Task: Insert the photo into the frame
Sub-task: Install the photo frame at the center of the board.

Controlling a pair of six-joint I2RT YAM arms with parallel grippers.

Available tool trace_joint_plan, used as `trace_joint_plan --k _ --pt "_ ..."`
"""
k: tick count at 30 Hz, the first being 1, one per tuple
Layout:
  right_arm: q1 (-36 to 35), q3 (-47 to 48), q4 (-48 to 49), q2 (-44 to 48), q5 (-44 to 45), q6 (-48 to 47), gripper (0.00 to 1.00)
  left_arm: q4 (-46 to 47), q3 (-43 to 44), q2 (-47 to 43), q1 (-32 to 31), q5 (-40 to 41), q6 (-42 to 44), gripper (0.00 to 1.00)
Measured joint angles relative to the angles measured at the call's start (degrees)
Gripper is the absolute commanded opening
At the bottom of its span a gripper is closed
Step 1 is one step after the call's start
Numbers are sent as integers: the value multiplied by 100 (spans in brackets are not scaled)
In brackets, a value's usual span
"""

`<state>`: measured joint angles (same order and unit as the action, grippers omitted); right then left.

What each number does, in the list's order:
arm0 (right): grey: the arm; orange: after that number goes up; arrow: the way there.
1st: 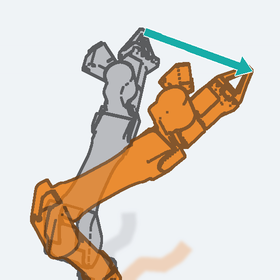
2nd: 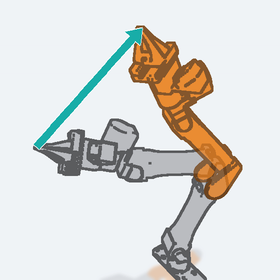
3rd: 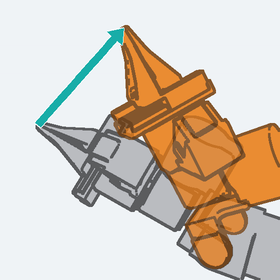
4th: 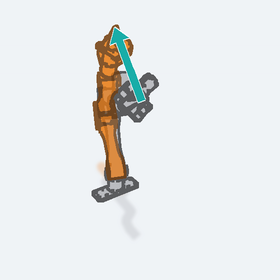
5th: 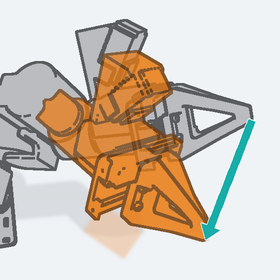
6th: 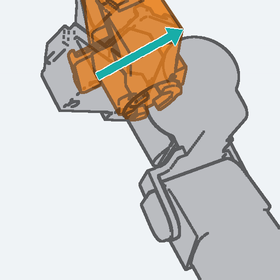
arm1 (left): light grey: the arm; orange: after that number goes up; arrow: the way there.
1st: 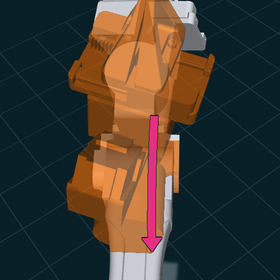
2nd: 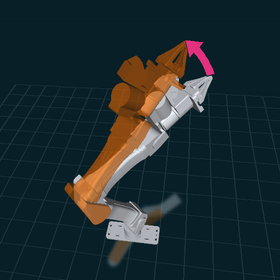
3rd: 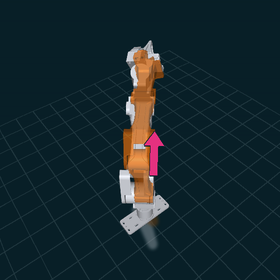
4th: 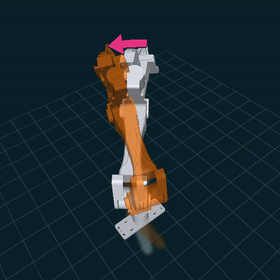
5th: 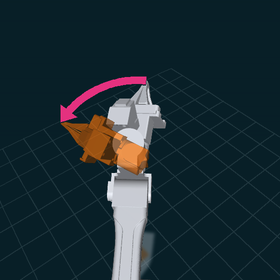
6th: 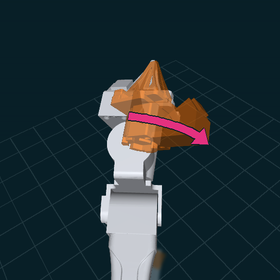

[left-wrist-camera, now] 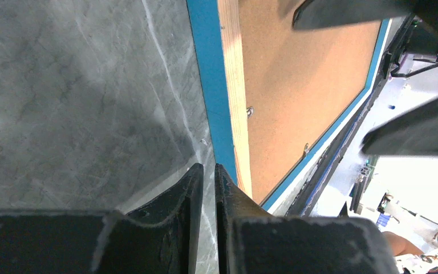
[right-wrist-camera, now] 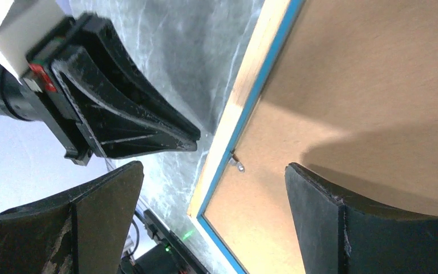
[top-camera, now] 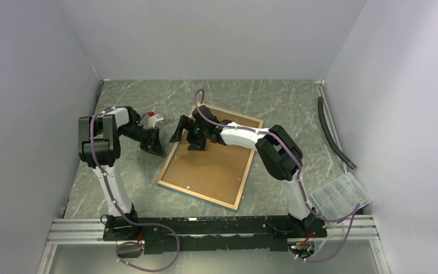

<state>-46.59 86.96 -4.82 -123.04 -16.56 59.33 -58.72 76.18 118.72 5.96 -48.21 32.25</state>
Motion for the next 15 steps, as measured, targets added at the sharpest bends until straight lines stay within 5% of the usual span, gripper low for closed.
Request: trace_joint_plan --k 9,15 --pt "654 -584 -387 557 173 -437 100 232 -131 -164 -90 81 -105 19" --pt "1904 -1729 -1062 2146 564 -879 100 525 -304 -221 -363 339 -190 17"
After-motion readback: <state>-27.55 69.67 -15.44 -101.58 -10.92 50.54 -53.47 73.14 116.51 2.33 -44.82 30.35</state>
